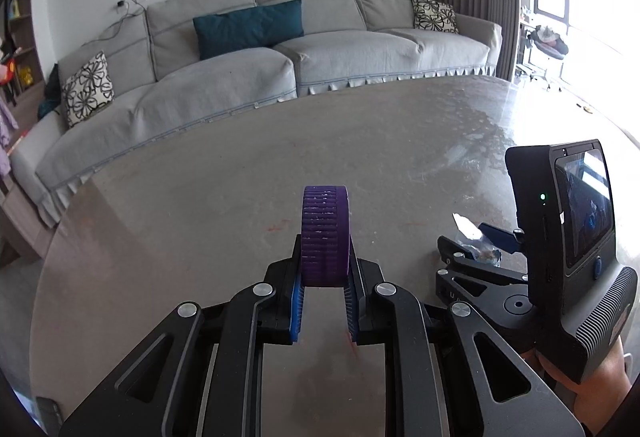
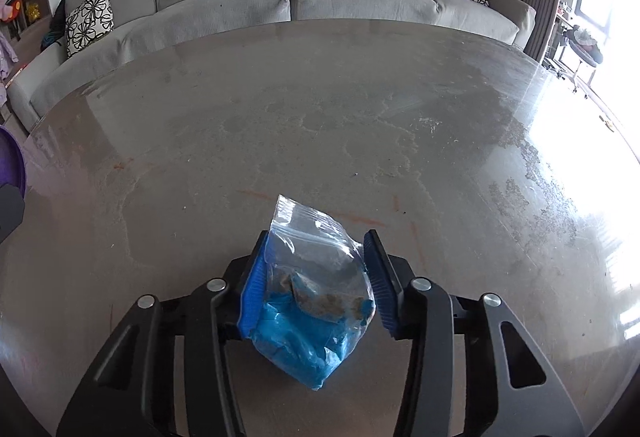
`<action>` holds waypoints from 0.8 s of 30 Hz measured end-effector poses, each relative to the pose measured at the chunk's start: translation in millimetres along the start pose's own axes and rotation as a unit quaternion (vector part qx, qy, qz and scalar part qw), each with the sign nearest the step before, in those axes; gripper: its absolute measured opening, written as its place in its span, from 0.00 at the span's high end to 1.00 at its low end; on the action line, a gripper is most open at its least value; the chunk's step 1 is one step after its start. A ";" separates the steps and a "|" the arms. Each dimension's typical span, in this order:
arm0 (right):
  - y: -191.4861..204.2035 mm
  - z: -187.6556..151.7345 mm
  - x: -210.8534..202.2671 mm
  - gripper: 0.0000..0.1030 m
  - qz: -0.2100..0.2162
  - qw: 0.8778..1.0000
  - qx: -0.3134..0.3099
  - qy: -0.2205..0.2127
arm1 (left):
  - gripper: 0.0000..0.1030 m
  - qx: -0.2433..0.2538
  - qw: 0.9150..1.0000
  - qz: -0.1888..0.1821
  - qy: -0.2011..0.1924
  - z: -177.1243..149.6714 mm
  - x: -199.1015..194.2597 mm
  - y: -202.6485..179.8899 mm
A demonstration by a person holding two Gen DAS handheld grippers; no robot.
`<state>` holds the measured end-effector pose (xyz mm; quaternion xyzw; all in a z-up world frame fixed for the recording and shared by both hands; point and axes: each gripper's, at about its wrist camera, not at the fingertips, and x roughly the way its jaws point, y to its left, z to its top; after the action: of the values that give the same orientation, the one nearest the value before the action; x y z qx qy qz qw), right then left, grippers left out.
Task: Collect trash
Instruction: 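Grasp the zip bag of blue items with the right tool while the left tool holds the lid, then carry the purple lid and the zip bag over the bin with both tools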
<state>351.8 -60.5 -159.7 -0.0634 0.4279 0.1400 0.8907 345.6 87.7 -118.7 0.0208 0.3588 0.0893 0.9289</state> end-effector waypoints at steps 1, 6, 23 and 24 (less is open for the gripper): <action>2.1 -0.7 -0.3 0.66 0.002 1.000 -0.004 -0.001 | 0.83 0.000 1.000 0.000 0.000 -0.1 -0.6 0.1; 8.4 -3.8 -2.1 0.79 -0.005 1.000 -0.015 0.000 | 0.83 0.001 1.000 0.000 -0.002 -1.3 -6.6 0.3; -24.5 -95.2 -170.5 0.82 0.006 0.994 -0.006 -0.113 | 0.82 0.025 0.997 -0.063 -0.027 -32.4 -77.3 -37.3; -29.2 -100.8 -181.3 0.82 0.001 0.993 -0.004 -0.121 | 0.82 0.030 0.997 -0.068 -0.030 -35.8 -83.2 -43.6</action>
<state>177.8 -147.1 -81.6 -0.0492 0.3161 0.1489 0.9357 267.7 28.9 -94.5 0.0268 0.3342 0.0146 0.9420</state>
